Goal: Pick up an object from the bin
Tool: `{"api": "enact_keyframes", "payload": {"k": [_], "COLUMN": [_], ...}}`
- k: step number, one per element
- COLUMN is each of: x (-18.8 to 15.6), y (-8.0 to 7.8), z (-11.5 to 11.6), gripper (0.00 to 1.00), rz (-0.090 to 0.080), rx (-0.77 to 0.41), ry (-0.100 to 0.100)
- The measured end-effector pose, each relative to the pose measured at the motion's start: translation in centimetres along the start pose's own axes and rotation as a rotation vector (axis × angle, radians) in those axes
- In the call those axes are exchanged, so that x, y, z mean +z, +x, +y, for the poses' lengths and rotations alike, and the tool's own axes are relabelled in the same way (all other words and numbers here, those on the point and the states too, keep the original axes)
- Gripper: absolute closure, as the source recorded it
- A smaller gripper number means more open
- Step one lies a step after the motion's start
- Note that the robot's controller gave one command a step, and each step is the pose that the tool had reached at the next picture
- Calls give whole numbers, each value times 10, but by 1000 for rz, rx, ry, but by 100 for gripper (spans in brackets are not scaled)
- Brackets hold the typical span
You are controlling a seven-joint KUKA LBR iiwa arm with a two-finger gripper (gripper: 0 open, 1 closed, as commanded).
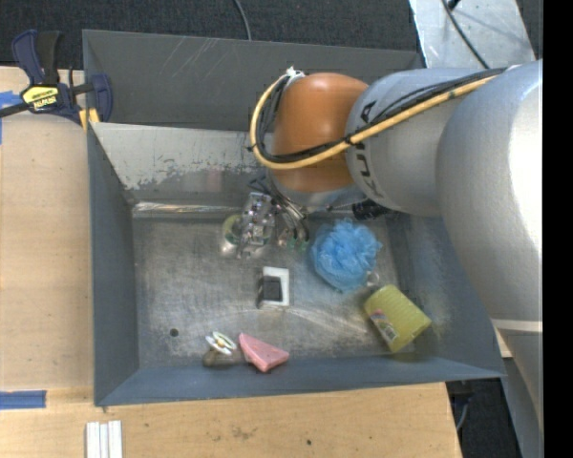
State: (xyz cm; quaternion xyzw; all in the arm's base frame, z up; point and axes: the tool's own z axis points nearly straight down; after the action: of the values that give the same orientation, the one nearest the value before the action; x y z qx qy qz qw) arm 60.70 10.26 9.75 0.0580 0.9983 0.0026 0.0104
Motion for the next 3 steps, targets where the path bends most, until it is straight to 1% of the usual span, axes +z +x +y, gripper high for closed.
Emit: {"api": "enact_keyframes", "payload": {"k": [1, 2, 3], "x": [0, -16, -67], "y": [0, 8, 7], "z": [0, -3, -6], "gripper": [100, 100, 100], "rz": [0, 18, 24], "rx": [0, -5, -18], "ry": [0, 6, 7]}}
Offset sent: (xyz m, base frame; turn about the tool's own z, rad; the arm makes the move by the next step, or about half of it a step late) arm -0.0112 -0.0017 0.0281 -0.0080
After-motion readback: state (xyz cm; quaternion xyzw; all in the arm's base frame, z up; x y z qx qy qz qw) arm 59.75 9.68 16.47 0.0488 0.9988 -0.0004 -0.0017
